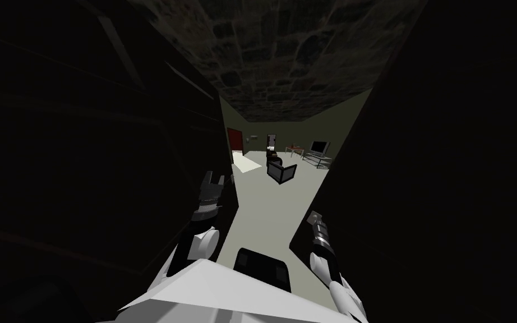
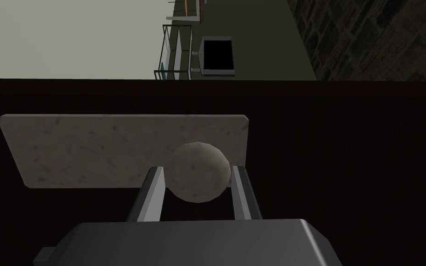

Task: Push the door open

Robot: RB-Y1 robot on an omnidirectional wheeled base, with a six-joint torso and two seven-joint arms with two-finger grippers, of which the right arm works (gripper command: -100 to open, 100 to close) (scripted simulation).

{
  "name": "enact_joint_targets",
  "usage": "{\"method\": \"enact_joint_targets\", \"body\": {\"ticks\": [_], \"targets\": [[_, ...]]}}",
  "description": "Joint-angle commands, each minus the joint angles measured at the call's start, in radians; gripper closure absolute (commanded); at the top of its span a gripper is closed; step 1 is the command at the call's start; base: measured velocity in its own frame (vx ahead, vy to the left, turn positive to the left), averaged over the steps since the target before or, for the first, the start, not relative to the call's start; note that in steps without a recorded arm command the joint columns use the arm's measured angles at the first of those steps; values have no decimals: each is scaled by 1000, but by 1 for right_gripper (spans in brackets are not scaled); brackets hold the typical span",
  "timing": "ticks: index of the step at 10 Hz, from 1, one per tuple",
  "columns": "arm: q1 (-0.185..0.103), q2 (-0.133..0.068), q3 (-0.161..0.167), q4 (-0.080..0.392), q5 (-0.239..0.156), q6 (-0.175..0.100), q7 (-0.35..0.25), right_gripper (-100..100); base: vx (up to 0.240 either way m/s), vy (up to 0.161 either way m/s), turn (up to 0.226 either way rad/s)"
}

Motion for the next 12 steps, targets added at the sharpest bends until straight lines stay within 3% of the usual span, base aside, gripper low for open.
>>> {"method": "enact_joint_targets", "body": {"ticks": [1, 8, 12], "targets": [[7, -5, -22, -15, -12, 3, 13, 100, 203, 52, -75], [13, -9, -45, -11, -26, 2, 20, 100, 83, 28, -32], [17, -17, -80, -10, -49, 1, 35, 100, 144, -7, -32]]}}
